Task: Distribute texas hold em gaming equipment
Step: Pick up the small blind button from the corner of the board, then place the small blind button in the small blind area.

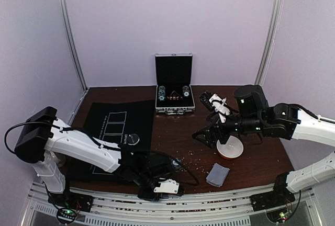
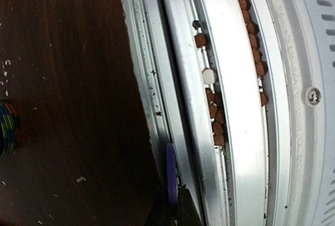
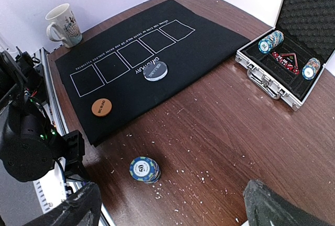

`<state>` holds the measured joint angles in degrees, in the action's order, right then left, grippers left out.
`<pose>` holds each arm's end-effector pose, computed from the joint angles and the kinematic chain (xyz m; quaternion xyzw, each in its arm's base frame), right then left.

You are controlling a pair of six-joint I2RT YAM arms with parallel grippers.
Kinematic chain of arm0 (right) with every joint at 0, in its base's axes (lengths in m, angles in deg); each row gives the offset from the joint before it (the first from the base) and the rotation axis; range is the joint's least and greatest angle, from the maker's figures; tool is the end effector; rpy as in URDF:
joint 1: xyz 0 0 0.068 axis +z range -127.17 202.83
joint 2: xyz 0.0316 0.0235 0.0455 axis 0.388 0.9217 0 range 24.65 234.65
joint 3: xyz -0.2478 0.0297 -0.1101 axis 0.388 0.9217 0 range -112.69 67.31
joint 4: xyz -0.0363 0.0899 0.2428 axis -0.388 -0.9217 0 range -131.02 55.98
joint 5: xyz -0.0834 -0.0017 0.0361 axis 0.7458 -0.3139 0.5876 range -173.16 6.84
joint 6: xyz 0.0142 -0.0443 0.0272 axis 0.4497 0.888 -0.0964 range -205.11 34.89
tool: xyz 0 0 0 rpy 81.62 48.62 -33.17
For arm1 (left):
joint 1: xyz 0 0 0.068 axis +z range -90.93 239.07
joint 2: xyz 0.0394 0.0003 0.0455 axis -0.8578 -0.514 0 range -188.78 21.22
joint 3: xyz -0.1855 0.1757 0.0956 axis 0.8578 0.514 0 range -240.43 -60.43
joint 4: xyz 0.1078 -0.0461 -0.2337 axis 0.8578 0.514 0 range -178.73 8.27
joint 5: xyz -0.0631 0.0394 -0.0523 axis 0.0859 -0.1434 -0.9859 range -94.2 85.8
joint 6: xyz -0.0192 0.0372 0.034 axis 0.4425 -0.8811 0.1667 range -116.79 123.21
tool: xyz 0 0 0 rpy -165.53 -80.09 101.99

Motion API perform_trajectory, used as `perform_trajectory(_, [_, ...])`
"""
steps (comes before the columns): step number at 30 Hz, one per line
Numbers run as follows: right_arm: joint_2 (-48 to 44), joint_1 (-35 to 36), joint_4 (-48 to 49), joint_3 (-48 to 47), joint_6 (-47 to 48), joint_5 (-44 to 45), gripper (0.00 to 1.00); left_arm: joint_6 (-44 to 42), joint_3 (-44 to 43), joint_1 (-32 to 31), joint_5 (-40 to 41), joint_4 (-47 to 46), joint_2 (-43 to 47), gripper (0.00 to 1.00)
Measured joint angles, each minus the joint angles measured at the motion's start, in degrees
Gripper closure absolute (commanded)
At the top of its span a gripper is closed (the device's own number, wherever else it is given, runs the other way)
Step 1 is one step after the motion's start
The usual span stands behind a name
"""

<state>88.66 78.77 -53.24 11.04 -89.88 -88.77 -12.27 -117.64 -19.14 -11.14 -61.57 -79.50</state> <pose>0.1386 0.2113 0.3276 -0.3907 0.7569 0.2999 0.4295 0.0621 -0.3184 0.1445 0.7248 0.6656 -0.1381 0.1120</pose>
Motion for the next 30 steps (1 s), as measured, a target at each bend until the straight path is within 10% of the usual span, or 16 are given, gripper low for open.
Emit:
perform_trajectory(16, [0.0, 0.0, 0.0, 0.0, 0.1, 0.0, 0.02, 17.6, 0.6, 7.1, -0.5, 3.1, 20.5, 1.0])
perform_trajectory(22, [0.0, -0.1, 0.0, 0.0, 1.1, 0.6, 0.02, 35.1, 0.6, 25.4, 0.7, 7.9, 35.2, 1.0])
perform_trajectory(30, [2.6, -0.9, 0.1, -0.5, 3.6, 0.3, 0.01, 49.0, 11.4, 65.1, -2.0, 13.0, 45.0, 1.0])
